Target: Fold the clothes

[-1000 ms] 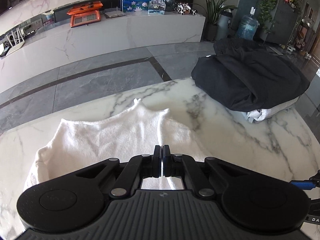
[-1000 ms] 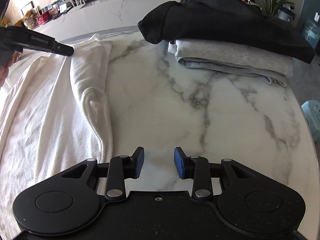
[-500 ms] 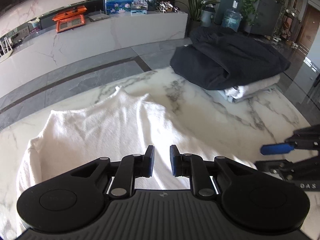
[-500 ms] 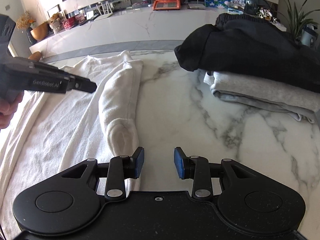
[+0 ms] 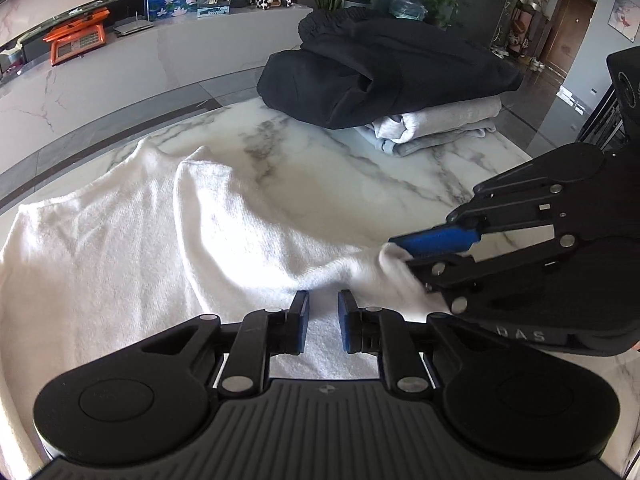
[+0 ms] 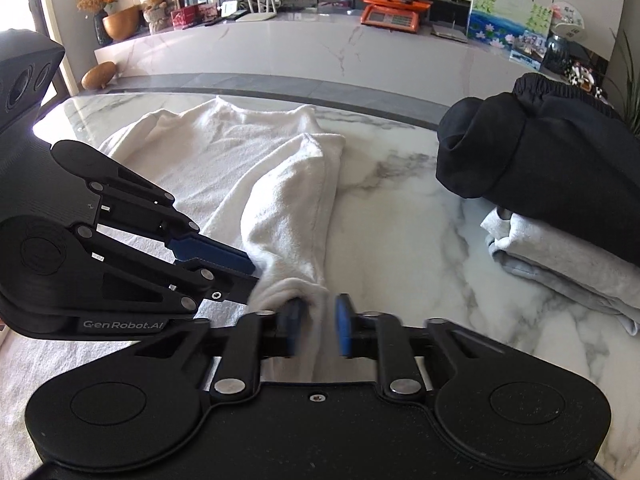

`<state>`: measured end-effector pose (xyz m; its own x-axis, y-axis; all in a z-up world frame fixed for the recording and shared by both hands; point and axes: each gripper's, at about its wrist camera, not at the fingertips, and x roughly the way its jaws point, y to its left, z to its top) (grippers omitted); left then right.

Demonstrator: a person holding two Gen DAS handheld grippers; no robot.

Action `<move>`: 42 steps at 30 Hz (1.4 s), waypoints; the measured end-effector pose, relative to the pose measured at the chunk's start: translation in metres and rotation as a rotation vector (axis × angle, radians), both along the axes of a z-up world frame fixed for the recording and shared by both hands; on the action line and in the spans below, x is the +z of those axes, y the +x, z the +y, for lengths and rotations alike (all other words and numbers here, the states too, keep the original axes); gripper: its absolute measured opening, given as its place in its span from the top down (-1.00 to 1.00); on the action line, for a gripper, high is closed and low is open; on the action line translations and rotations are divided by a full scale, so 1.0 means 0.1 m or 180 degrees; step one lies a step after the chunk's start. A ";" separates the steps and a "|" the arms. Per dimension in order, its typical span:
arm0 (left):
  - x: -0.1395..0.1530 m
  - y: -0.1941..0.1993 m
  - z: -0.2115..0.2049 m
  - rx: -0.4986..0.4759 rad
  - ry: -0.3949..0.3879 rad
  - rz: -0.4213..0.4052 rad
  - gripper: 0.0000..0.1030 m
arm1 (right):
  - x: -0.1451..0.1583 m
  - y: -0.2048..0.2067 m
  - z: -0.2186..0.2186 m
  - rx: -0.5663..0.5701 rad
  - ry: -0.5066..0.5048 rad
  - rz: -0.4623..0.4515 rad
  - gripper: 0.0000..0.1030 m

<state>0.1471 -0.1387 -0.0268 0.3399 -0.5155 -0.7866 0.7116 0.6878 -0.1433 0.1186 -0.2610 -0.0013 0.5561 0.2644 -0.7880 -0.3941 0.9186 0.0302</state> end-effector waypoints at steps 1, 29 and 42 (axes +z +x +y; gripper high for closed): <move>0.00 0.00 -0.01 -0.0023 -0.0001 -0.0004 0.73 | 0.00 0.00 -0.03 -0.0042 -0.0008 0.0009 0.94; -0.02 0.70 -0.39 0.0131 -0.0204 0.0040 0.73 | 0.23 -0.39 -0.71 -0.0837 0.0337 0.0239 0.37; -0.10 0.89 -0.61 0.0106 -0.0216 -0.0131 0.73 | 0.07 -0.32 -0.46 -0.0633 0.0184 0.0317 0.37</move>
<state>0.2359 -0.1997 -0.0372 0.3891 -0.5550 -0.7352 0.6947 0.7009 -0.1615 0.0869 -0.3071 0.0054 0.5220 0.2036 -0.8283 -0.1977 0.9735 0.1146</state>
